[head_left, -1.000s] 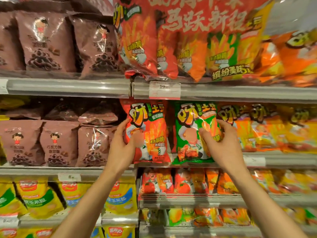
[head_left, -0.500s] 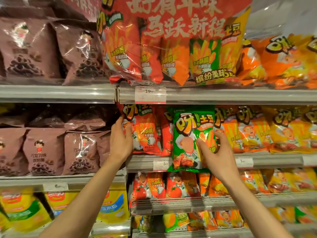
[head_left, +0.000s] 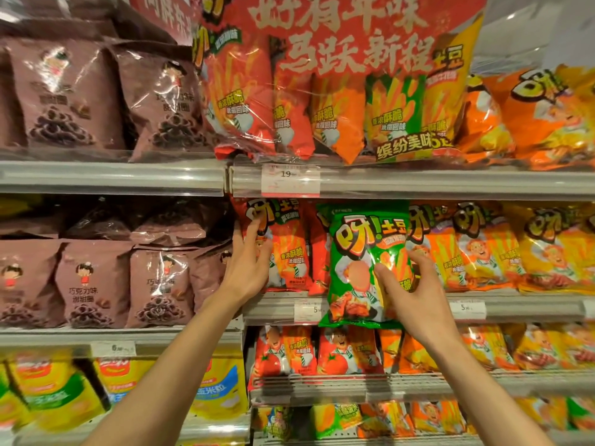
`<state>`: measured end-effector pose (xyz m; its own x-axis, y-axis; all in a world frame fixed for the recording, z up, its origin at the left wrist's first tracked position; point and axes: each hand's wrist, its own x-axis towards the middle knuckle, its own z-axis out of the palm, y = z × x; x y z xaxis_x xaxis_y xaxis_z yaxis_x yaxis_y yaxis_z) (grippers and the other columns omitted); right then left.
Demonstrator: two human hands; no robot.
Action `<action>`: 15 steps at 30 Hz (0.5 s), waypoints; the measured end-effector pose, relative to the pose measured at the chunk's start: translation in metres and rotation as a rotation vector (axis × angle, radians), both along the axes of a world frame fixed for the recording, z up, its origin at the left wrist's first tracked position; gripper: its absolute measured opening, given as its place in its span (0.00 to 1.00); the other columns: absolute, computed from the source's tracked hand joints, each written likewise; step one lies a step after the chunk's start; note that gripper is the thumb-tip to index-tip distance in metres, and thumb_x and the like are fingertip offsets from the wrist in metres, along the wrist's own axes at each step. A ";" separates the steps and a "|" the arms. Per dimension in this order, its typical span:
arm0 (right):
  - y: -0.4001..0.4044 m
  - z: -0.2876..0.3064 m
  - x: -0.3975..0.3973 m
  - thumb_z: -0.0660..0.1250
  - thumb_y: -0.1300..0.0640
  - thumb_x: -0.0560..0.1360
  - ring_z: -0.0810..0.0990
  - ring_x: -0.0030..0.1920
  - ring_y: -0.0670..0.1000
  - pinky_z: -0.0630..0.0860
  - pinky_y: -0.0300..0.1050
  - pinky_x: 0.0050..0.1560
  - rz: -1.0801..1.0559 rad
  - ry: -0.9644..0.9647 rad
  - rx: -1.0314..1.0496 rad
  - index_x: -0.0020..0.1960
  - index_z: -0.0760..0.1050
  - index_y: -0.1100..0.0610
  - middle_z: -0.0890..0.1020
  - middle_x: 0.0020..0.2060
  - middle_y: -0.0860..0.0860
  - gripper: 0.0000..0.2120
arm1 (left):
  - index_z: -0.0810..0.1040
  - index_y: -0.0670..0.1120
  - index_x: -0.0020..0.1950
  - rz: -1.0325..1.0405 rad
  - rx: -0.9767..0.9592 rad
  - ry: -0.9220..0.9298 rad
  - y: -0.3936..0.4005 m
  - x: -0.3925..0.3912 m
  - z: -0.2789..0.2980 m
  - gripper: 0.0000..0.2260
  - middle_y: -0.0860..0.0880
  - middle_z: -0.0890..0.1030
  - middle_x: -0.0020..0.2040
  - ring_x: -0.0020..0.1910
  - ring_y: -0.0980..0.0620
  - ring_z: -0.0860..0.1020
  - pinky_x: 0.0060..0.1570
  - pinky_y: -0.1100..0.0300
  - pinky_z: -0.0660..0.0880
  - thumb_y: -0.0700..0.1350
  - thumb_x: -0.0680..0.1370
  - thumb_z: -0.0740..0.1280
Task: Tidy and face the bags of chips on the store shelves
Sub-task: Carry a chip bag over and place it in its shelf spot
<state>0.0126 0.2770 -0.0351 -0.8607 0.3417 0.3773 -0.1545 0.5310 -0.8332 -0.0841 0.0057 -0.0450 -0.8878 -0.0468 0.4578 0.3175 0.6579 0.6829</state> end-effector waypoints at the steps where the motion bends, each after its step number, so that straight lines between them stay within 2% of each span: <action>1: -0.001 0.000 0.000 0.68 0.38 0.74 0.70 0.68 0.50 0.68 0.46 0.60 0.007 -0.006 -0.002 0.74 0.64 0.49 0.71 0.69 0.48 0.33 | 0.56 0.62 0.77 -0.027 -0.027 -0.025 -0.003 -0.003 0.001 0.21 0.43 0.52 0.79 0.73 0.38 0.66 0.67 0.46 0.65 0.52 0.85 0.55; 5: -0.004 0.000 0.002 0.68 0.39 0.75 0.69 0.67 0.49 0.68 0.46 0.61 0.019 -0.019 0.002 0.74 0.63 0.49 0.71 0.70 0.49 0.33 | 0.59 0.63 0.76 -0.132 0.034 -0.099 -0.016 -0.017 0.001 0.23 0.44 0.49 0.79 0.77 0.41 0.56 0.75 0.43 0.58 0.47 0.83 0.59; 9: -0.009 0.000 0.005 0.68 0.40 0.76 0.65 0.60 0.42 0.65 0.44 0.59 0.035 -0.011 -0.009 0.74 0.64 0.50 0.71 0.69 0.48 0.31 | 0.52 0.65 0.78 -0.141 0.117 -0.136 -0.014 -0.017 0.003 0.30 0.47 0.51 0.78 0.75 0.44 0.60 0.75 0.43 0.58 0.46 0.82 0.63; 11: -0.011 -0.001 0.006 0.68 0.40 0.75 0.65 0.60 0.42 0.65 0.44 0.58 0.039 -0.023 -0.014 0.74 0.64 0.49 0.70 0.66 0.47 0.31 | 0.49 0.66 0.78 -0.155 0.138 -0.146 -0.013 -0.014 0.003 0.33 0.48 0.55 0.79 0.76 0.47 0.60 0.75 0.42 0.57 0.51 0.80 0.63; 13: -0.012 -0.001 0.008 0.68 0.39 0.75 0.65 0.60 0.42 0.65 0.44 0.59 0.042 -0.028 -0.028 0.74 0.63 0.49 0.69 0.63 0.44 0.32 | 0.45 0.70 0.77 -0.164 0.153 -0.164 -0.017 -0.015 0.001 0.35 0.51 0.60 0.79 0.76 0.49 0.62 0.74 0.42 0.60 0.61 0.75 0.62; 15: -0.013 -0.002 0.009 0.68 0.39 0.75 0.65 0.60 0.42 0.65 0.44 0.59 0.043 -0.029 -0.044 0.74 0.63 0.49 0.69 0.61 0.43 0.32 | 0.44 0.69 0.77 -0.139 0.095 -0.156 -0.020 -0.015 0.000 0.36 0.51 0.63 0.78 0.75 0.48 0.65 0.73 0.43 0.64 0.64 0.74 0.61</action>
<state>0.0215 0.2635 -0.0372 -0.8853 0.3203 0.3371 -0.1513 0.4870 -0.8602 -0.0992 -0.0138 -0.0446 -0.9485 0.0444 0.3136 0.2860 0.5453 0.7879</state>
